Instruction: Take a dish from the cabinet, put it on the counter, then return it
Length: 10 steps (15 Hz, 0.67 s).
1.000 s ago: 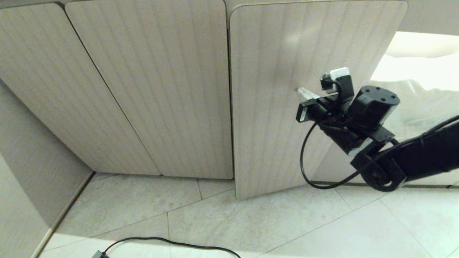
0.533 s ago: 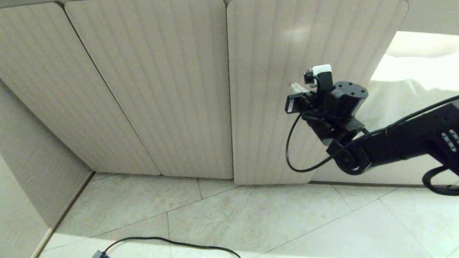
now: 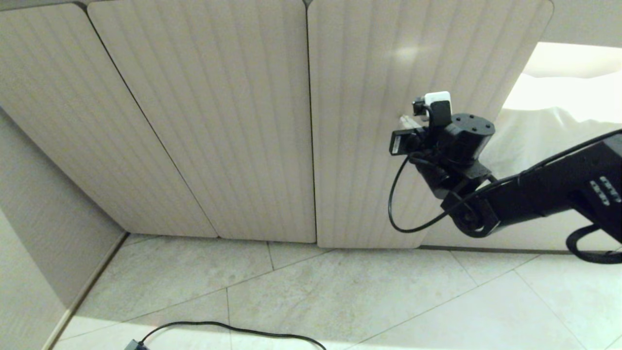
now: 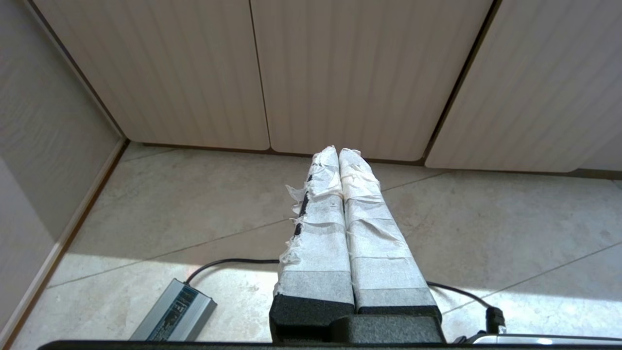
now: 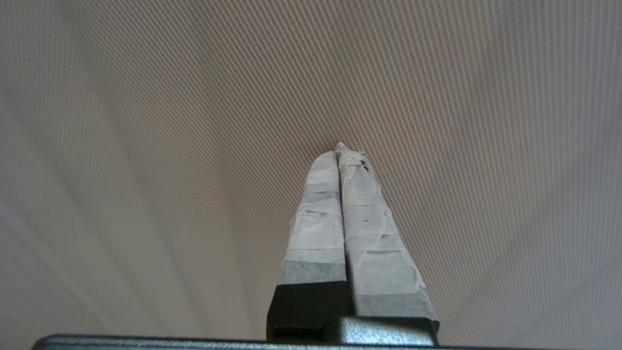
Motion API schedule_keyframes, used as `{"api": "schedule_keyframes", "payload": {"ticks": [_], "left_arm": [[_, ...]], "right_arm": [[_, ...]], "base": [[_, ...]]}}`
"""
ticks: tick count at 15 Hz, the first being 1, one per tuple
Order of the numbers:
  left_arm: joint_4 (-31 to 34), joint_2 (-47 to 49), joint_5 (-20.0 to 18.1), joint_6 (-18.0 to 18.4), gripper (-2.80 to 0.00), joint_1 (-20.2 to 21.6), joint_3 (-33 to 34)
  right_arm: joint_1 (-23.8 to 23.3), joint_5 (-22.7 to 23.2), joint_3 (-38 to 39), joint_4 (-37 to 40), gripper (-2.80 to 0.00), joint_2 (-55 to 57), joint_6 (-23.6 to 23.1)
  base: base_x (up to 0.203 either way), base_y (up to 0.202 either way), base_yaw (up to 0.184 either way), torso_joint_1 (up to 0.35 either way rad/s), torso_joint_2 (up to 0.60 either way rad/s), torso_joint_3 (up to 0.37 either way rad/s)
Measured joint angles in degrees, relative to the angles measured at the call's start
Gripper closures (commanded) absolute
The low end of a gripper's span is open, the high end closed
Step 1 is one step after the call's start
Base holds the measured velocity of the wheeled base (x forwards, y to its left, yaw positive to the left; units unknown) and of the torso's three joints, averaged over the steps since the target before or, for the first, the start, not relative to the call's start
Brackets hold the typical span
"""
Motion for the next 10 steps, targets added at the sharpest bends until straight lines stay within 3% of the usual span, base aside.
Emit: {"api": "schedule_keyframes", "payload": {"ticks": [6,10], "left_arm": [[0.0,0.0,0.0,-0.1,0.0,0.0,0.0],[0.0,0.0,0.0,-0.1,0.0,0.0,0.0]], "right_arm": [[0.0,-1.1,2.4,4.3,0.0,-3.7,0.6],[-0.1,-1.2,11.6,5.6,0.0,-10.0,2.1]], "base": [[0.0,0.0,0.0,0.0,0.0,0.0],[0.0,0.0,0.0,0.0,0.0,0.0]]}}
